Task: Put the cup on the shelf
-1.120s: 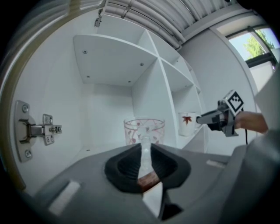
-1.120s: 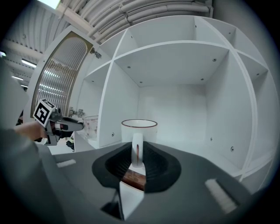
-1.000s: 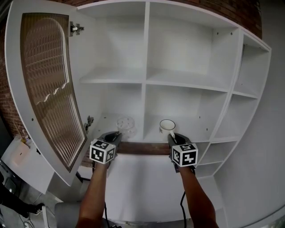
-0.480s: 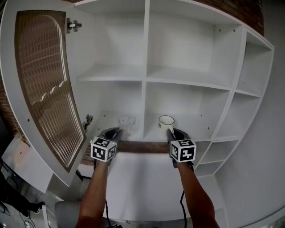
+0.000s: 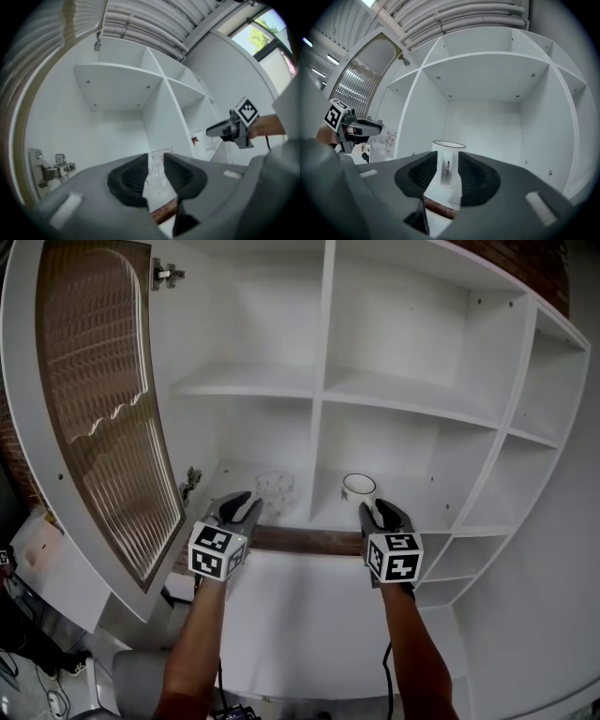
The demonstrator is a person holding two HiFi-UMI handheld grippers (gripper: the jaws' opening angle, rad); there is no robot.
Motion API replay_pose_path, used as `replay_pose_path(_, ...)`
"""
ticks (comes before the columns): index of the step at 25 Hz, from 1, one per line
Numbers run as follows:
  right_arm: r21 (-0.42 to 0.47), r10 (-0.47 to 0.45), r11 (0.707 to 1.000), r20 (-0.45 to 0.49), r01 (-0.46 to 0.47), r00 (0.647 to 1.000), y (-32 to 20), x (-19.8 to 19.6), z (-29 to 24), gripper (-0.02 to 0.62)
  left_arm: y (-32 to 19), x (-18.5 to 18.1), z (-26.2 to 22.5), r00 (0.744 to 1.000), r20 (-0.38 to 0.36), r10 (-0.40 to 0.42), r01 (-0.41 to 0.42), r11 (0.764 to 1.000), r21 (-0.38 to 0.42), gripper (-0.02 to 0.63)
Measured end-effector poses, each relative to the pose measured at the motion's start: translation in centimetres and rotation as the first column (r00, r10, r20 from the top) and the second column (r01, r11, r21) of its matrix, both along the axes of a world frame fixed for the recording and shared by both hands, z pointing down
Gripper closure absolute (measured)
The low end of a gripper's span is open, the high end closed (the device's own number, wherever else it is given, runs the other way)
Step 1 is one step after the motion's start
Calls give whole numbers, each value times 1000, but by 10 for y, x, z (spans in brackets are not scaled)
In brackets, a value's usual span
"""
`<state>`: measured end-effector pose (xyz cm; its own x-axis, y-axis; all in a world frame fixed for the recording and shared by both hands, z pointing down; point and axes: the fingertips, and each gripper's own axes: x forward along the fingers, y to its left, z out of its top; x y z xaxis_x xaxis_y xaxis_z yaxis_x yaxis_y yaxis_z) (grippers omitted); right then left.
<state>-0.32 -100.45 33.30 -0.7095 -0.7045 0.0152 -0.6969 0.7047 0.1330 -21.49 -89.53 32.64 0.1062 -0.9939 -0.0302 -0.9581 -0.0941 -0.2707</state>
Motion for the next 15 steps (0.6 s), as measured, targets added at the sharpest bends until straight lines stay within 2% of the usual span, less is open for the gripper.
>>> replay_pose_path(9, 49, 38, 998, 77, -41, 996, 48, 32, -8, 449, 56, 25, -21, 998, 56, 38, -43, 995, 87, 509)
replay_pose_path(12, 84, 28, 996, 98, -37, 995, 80, 40, -10, 498, 81, 35, -26, 996, 75, 55, -64, 990, 124, 530)
replay_pose_path(15, 134, -25, 991, 105, 10, 994, 119, 40, -17, 584, 107, 49, -35, 991, 110, 79, -96, 982, 162, 578)
